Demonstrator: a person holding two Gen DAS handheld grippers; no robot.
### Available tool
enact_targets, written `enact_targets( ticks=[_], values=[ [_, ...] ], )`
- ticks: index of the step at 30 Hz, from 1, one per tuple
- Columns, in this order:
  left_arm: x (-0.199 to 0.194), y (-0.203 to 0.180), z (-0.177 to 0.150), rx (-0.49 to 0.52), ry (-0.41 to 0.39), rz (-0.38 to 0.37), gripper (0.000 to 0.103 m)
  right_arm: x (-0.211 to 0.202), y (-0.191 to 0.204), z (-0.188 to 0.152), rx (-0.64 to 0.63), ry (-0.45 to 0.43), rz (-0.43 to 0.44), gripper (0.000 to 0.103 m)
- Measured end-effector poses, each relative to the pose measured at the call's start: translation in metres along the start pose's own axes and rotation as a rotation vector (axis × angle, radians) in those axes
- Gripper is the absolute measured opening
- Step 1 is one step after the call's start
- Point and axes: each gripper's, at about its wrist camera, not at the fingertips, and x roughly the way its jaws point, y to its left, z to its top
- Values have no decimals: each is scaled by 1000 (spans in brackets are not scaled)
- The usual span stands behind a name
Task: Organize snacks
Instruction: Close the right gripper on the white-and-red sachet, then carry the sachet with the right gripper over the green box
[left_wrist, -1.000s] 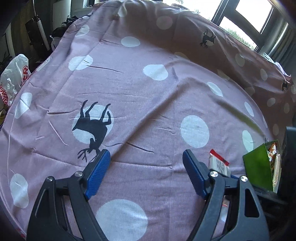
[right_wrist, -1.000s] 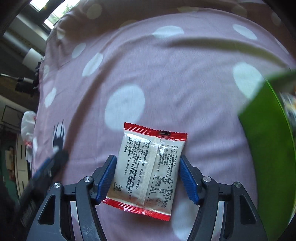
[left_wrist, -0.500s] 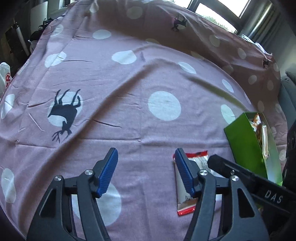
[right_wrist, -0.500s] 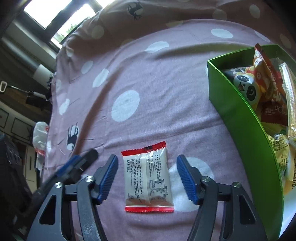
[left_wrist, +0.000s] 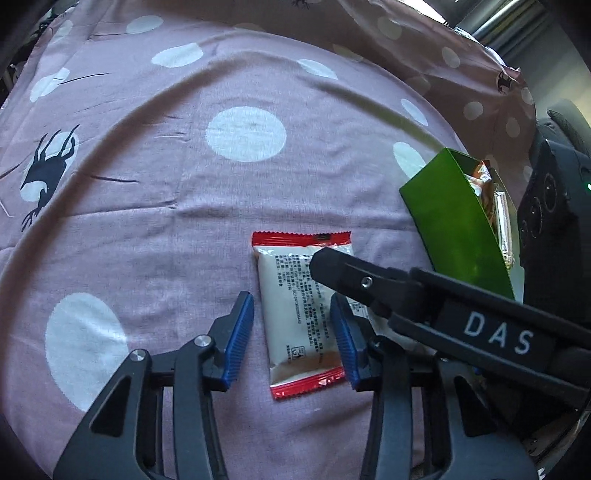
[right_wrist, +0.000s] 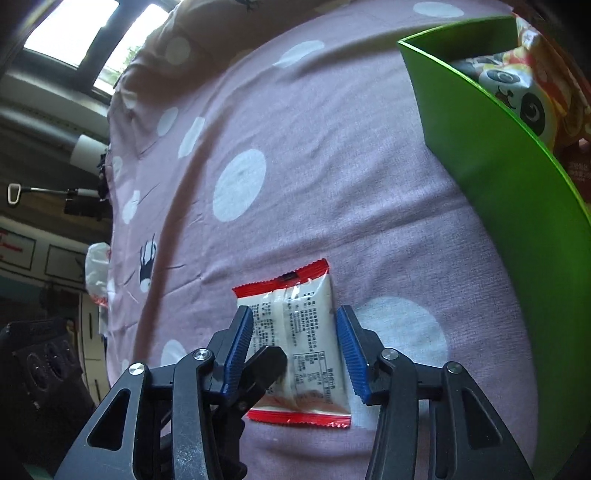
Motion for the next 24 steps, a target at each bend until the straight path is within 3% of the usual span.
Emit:
enact_targets(
  ticks=[8, 14, 18, 24],
  values=[
    [-20, -26, -3, 31, -77, 52, 41, -21, 5, -4, -18, -36, -15, 45],
    [-64, -76, -7, 140, -239, 19, 41, -93, 9, -11, -61, -240, 15, 45],
    [-80, -122, -10, 277, -316, -6, 42, -143, -12, -18, -15, -371, 37, 45],
    [-74, -177, -17, 413, -360, -47, 43, -190, -49, -29, 65, -509, 15, 45]
  ],
)
